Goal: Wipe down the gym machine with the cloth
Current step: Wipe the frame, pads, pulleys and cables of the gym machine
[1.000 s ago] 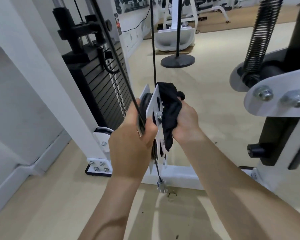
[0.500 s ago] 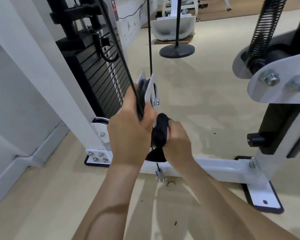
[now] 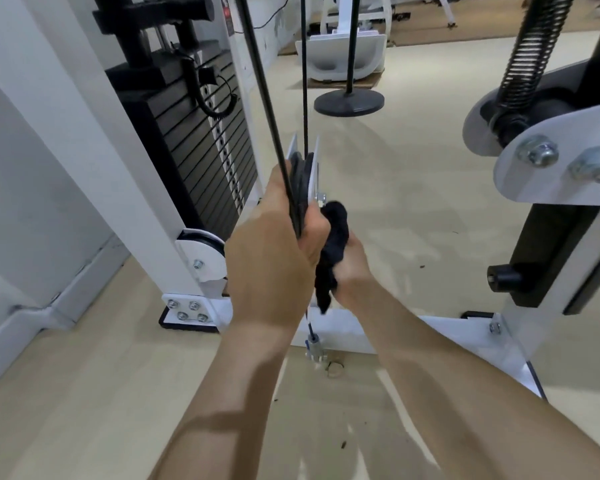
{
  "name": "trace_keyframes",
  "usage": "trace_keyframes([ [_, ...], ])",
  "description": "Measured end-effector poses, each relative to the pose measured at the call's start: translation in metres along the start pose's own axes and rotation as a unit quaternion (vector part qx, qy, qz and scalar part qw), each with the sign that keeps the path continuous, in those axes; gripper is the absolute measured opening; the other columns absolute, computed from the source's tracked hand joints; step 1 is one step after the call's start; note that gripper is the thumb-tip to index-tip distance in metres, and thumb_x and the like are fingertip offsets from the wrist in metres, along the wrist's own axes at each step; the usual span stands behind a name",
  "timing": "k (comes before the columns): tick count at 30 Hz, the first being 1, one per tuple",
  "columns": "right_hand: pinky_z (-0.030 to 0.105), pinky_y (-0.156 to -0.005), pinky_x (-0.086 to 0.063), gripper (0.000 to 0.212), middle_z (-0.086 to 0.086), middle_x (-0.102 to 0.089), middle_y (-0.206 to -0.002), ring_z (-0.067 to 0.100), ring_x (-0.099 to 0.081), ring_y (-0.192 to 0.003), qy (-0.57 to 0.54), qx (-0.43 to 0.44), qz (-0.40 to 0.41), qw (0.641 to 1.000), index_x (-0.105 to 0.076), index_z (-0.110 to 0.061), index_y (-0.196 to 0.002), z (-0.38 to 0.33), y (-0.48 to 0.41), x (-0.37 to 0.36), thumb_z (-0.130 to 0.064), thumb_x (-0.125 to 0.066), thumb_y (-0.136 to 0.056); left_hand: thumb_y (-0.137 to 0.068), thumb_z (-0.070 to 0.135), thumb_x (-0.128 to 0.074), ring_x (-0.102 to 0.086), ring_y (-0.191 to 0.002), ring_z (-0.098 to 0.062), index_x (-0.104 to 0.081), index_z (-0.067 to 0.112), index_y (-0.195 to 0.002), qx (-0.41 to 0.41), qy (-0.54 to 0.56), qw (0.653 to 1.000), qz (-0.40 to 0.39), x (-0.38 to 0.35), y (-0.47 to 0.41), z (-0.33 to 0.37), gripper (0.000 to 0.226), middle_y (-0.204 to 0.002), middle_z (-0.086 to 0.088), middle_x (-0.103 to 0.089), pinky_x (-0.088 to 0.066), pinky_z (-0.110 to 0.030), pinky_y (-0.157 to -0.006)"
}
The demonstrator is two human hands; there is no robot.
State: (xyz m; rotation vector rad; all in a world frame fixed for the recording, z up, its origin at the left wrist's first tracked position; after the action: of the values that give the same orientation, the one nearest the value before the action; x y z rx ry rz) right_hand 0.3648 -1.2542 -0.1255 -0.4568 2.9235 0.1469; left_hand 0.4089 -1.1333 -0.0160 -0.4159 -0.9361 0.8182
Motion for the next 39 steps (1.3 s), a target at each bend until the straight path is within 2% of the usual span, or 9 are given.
trace_keyframes([
  [3,0.020,-0.046,-0.044,0.035,-0.005,-0.060,-0.053,0.008,-0.056,-0.044,0.031,-0.069,-0.069,0.995,-0.065,-0.015,-0.076,0.027,0.014,0.010,-0.028,-0.043,-0.100,-0.094,0.030,-0.048,-0.048,-0.053,-0.008,-0.052,0.023,-0.131,0.006,-0.001,1.000,0.008,0.005,-0.004,-0.005,0.038,-0.063,0.011,-0.052,-0.036,-0.020,-0.053],
  [7,0.027,-0.081,-0.049,0.023,-0.001,-0.069,-0.099,0.018,-0.064,-0.091,0.458,-0.069,-0.167,0.871,-0.067,-0.016,-0.105,0.049,0.042,0.035,-0.009,-0.047,-0.095,-0.096,0.032,-0.049,-0.064,-0.091,-0.013,-0.041,0.028,-0.141,0.042,0.076,0.996,-0.010,-0.005,0.003,-0.005,0.046,-0.105,0.007,-0.068,-0.051,-0.030,-0.078],
  [11,0.029,-0.072,-0.041,0.019,0.006,-0.062,-0.080,0.023,-0.059,-0.081,0.140,-0.042,-0.068,0.987,-0.065,-0.005,-0.086,0.001,0.067,0.050,-0.016,-0.051,-0.092,-0.088,0.046,-0.059,-0.043,-0.130,0.001,-0.040,0.048,-0.137,0.137,0.204,0.969,0.019,-0.009,0.058,-0.023,0.053,-0.137,0.027,-0.048,-0.044,-0.035,-0.102],
  [16,0.026,-0.090,-0.053,0.040,-0.015,-0.073,-0.105,0.006,-0.067,-0.103,0.060,-0.057,-0.258,0.963,-0.073,-0.046,-0.099,-0.051,0.115,0.029,-0.014,-0.049,-0.095,-0.098,0.031,-0.052,-0.060,-0.112,-0.004,-0.060,0.050,-0.118,0.301,0.366,0.880,-0.012,-0.032,0.100,-0.019,0.028,-0.113,0.021,-0.067,-0.049,-0.029,-0.094],
  [22,0.012,-0.093,-0.033,0.082,-0.024,-0.030,-0.135,-0.009,-0.034,-0.123,0.338,0.244,0.005,0.909,-0.022,-0.051,-0.140,-0.095,0.123,0.015,-0.055,-0.065,-0.071,-0.095,0.012,-0.050,-0.061,-0.105,-0.002,-0.065,0.036,-0.112,0.205,0.223,0.935,0.185,0.022,0.045,-0.052,0.033,-0.107,0.019,-0.068,-0.047,-0.016,-0.089],
  [25,0.013,-0.103,-0.027,0.091,-0.007,-0.036,-0.148,0.004,-0.033,-0.133,0.363,0.317,0.045,0.875,-0.025,-0.029,-0.149,-0.114,0.106,-0.011,-0.057,-0.068,-0.074,-0.096,0.015,-0.045,-0.061,-0.108,0.001,-0.066,0.034,-0.119,0.152,0.322,0.934,0.027,0.011,-0.016,-0.045,0.036,-0.112,0.021,-0.069,-0.047,-0.014,-0.092],
  [28,0.025,-0.099,-0.042,0.046,-0.006,-0.060,-0.127,0.012,-0.054,-0.117,0.374,0.313,0.065,0.871,-0.052,-0.027,-0.133,-0.122,0.088,-0.022,-0.039,-0.060,-0.090,-0.105,0.020,-0.037,-0.063,-0.115,-0.016,-0.059,0.024,-0.130,0.181,0.492,0.842,-0.127,-0.025,-0.031,-0.030,0.034,-0.120,0.000,-0.068,-0.046,-0.039,-0.104],
  [32,0.030,-0.081,-0.046,0.027,-0.003,-0.064,-0.124,0.017,-0.062,-0.097,0.402,0.300,0.063,0.863,-0.061,-0.030,-0.119,-0.121,0.079,-0.010,-0.038,-0.053,-0.095,-0.105,0.022,-0.040,-0.065,-0.110,-0.018,-0.061,0.020,-0.127,0.188,0.527,0.827,-0.059,-0.054,-0.015,-0.031,0.031,-0.116,-0.003,-0.070,-0.052,-0.028,-0.090],
  [39,0.025,-0.057,-0.031,0.026,-0.014,-0.052,-0.063,0.015,-0.048,-0.059,0.440,0.334,0.055,0.832,-0.057,-0.028,-0.116,-0.122,0.081,-0.003,-0.042,-0.055,-0.093,-0.097,0.000,-0.046,-0.065,-0.104,-0.007,-0.067,0.016,-0.117,0.166,0.390,0.902,0.085,-0.060,0.004,-0.038,0.033,-0.107,0.008,-0.071,-0.050,-0.022,-0.090],
])
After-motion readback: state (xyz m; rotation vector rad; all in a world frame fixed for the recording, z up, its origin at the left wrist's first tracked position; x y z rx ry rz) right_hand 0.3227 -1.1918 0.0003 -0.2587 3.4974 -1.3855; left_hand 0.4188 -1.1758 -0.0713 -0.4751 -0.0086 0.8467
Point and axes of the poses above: each hand's wrist, its own y-axis away from the middle knuckle, its own x-axis out of the back of the hand, z = x × y, the point moved 1 cm from there along -y, towards the middle knuckle
